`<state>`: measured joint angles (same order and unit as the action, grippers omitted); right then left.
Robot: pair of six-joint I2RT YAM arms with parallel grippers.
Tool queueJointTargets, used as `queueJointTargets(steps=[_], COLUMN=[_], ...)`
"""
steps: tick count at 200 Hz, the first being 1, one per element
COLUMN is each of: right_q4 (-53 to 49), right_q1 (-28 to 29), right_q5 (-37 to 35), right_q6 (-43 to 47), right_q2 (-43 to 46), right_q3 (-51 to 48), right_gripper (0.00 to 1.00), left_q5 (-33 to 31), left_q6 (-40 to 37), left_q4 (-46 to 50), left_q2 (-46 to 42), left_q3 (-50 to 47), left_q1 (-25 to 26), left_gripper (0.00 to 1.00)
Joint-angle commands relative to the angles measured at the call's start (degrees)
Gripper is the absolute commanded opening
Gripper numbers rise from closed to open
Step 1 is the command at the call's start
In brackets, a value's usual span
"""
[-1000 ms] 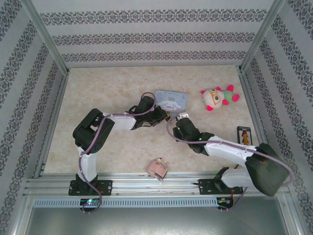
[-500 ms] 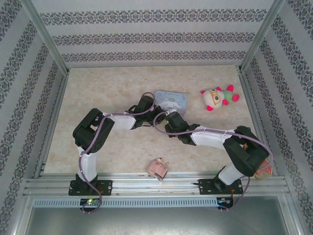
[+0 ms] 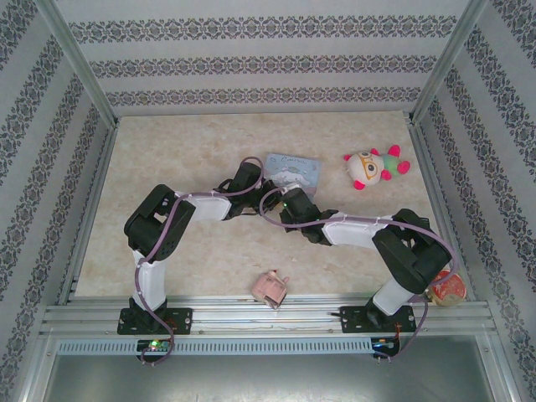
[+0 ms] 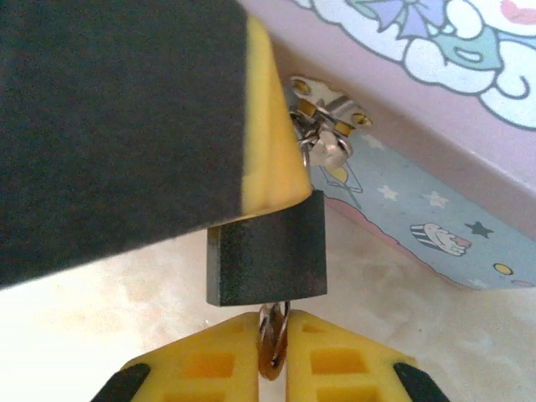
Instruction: Unlock the padlock with the key
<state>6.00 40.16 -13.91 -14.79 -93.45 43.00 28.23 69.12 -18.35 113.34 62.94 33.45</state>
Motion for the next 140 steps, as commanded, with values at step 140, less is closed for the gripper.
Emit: queueJointTargets(steps=[140], right_q4=[12.1], right_q1=[-10.8], right_q5=[18.5], right_q6=[-11.1], right_q2=[1.4], right_q3=[-6.2], right_gripper=[0.0], left_q5=[2.4], left_q6=[3.9], left_q4=[-7.6], left_q2=[-2.2], left_q3=[-2.4], left_q1=[0.0], left_gripper=[0.3])
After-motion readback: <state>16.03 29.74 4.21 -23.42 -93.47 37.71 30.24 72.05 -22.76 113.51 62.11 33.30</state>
